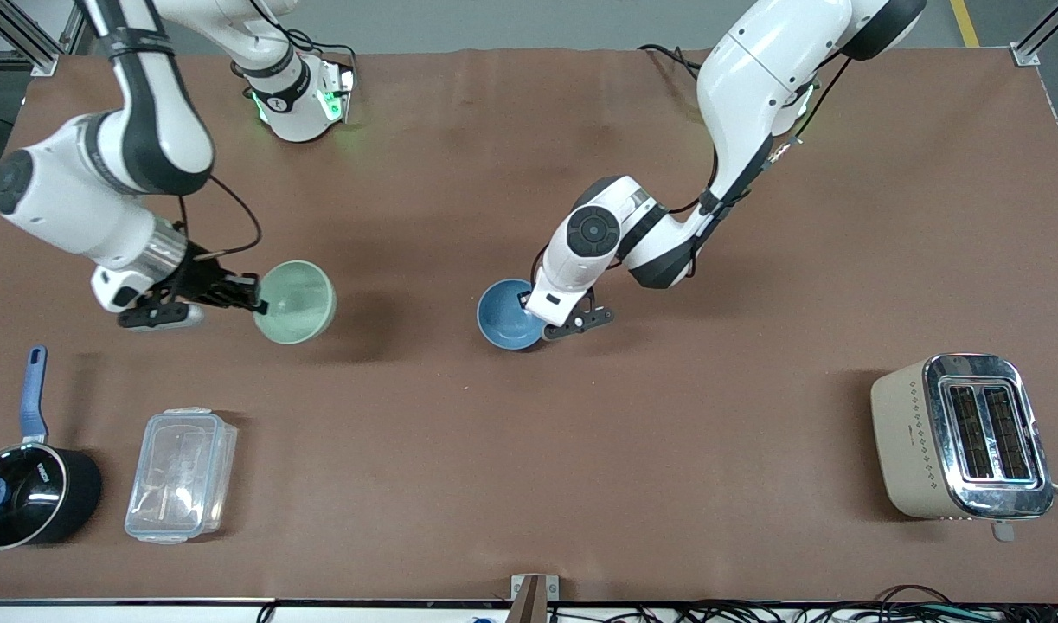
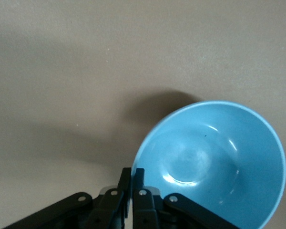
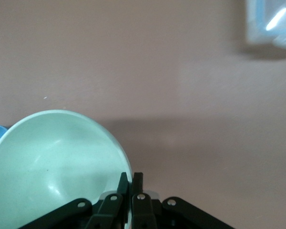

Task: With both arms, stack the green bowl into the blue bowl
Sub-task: 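Slide the blue bowl and the green bowl toward each other, then lift the green bowl over the blue bowl while the left gripper withdraws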

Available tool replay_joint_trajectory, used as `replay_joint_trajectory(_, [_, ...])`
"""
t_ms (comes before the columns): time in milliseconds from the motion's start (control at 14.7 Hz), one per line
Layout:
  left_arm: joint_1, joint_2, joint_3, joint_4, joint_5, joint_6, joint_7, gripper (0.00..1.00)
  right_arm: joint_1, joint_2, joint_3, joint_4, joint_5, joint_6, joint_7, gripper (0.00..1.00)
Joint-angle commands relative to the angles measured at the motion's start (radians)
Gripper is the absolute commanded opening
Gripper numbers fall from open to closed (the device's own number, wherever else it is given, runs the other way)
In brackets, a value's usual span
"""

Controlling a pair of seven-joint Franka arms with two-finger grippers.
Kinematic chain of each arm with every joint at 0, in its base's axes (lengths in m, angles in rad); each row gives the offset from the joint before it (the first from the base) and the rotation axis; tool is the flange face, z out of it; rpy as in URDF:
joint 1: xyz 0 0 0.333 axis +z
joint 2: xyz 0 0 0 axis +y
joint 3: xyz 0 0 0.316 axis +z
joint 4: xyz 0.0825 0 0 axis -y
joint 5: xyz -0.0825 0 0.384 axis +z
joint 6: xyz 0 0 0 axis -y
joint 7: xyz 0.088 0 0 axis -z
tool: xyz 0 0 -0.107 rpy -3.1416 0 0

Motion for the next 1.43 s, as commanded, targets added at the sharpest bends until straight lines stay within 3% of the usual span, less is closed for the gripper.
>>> replay_joint_trajectory(0, [0.004,-0.011,0.006,0.016,0.025,-0.009,-0.024,1.00,0.095,-0.025,-0.006,-0.033,-0.024,0.019,0.148,0.00])
replay_joint_trajectory(273, [0.070,-0.136,0.040,0.036,0.028,-0.119,0.008,1.00,0.248,-0.007,-0.004,-0.039,-0.024,0.121,0.347,0.00])
replay_joint_trajectory(477, [0.169,-0.247,0.043,0.082,0.028,-0.290,0.146,1.00,0.392,0.065,-0.004,-0.040,-0.024,0.239,0.490,0.00])
replay_joint_trajectory(818, [0.376,-0.417,0.043,0.148,0.028,-0.511,0.534,1.00,0.492,0.156,-0.006,-0.039,-0.024,0.370,0.584,0.00])
replay_joint_trajectory(1091, [0.530,-0.561,0.035,0.148,0.013,-0.608,0.744,1.00,0.532,0.250,-0.006,-0.033,-0.022,0.542,0.621,0.00])
replay_joint_trajectory(1364, [0.605,-0.652,0.037,0.145,-0.021,-0.722,0.884,1.00,0.557,0.320,-0.009,0.035,-0.021,0.559,0.690,0.00])
